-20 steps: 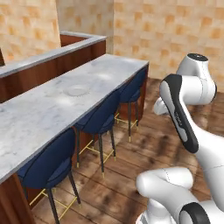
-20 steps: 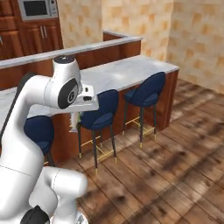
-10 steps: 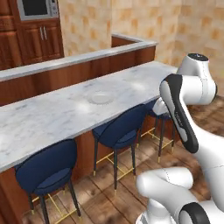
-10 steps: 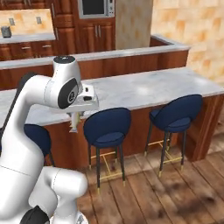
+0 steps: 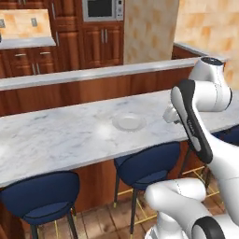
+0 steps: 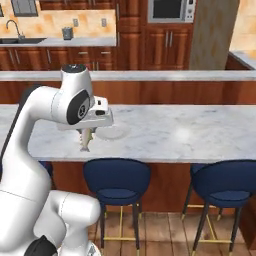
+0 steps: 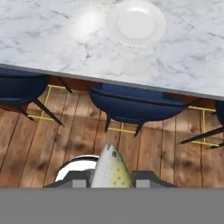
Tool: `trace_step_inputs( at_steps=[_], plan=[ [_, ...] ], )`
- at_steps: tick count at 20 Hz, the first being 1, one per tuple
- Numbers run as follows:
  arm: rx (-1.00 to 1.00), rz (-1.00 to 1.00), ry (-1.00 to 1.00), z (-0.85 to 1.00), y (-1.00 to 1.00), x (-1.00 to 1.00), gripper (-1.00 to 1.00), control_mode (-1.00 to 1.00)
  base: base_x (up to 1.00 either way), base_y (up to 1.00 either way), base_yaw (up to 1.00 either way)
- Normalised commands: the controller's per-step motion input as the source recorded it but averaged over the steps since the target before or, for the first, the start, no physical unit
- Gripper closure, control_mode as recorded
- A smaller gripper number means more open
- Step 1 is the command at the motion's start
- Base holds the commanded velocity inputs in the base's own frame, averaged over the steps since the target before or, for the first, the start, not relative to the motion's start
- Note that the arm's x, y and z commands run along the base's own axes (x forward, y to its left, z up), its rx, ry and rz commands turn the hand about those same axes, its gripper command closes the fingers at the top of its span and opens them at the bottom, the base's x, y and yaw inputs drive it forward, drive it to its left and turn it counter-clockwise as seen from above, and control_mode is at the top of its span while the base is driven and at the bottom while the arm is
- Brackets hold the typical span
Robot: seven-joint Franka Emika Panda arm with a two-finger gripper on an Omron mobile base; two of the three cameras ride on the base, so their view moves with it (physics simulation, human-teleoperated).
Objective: Take the fish from the fridge and place it on the digital scale on the counter by the fridge. Wait a few seconds for a reading, then move it to the plate on the dining counter.
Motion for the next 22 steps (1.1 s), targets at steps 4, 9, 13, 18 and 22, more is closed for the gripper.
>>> trace_step_inputs(
  at_steps=[4, 9, 13, 18, 22],
  plan=[
    [0.00, 0.00, 0.00, 0.00, 0.00, 0.00, 1.00, 1.00, 1.00, -0.40, 0.46],
    [0.00, 0.18, 0.00, -0.14, -0.11, 0.60, 1.00, -1.00, 0.40, -0.11, 0.15],
    [0.00, 0.28, 0.00, -0.52, -0.10, 1.00, 1.00, -1.00, 0.00, 0.00, 0.00],
    [-0.01, 0.28, 0.00, -0.82, -0.06, 0.96, 1.00, -1.00, 0.00, 0.00, 0.00],
    [-0.02, 0.19, 0.01, -0.95, 0.14, 0.85, 1.00, -1.00, 0.00, 0.00, 0.00]
  ],
)
